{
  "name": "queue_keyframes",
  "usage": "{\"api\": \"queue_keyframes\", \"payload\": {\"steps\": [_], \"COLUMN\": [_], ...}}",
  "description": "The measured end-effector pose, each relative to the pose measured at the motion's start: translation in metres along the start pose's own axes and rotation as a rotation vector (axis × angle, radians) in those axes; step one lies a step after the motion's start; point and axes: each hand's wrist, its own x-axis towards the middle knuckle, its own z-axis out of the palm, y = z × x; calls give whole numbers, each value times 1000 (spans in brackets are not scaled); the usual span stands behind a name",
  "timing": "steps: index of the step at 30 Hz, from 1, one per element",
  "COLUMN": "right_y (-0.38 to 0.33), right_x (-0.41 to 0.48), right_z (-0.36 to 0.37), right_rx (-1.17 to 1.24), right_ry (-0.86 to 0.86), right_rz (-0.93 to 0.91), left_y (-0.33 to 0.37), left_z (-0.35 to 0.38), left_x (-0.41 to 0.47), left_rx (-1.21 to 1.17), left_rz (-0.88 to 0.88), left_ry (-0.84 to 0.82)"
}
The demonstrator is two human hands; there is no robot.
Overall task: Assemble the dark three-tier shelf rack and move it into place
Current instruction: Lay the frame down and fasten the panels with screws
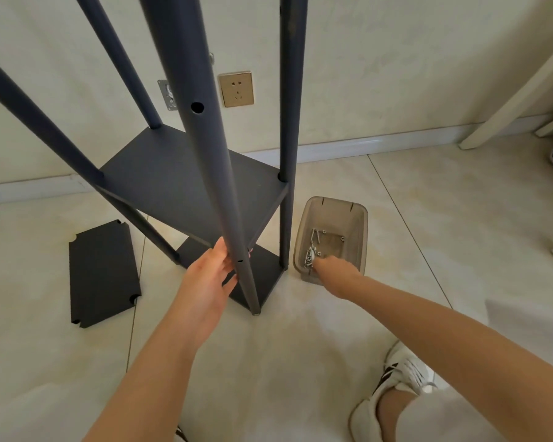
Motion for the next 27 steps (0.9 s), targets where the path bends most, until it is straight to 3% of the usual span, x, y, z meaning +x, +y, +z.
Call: {"api": "queue_keyframes", "payload": {"steps": [11,20,27], "right_y": [-20,-30,-23], "right_x": [-54,-94,-91], "right_z": [36,72,72], "right_rx": [33,-58,232], "right_ry": [-267,-395,-453], "right_rz": [-215,-252,-167], "left_y": [-7,-31,-42], "left_z": [12,24,28], "left_x": [-21,-48,-62], "left_rx": [-51,-53,-20], "left_rz": [3,-26,-22], "left_ry": [31,72,74]}}
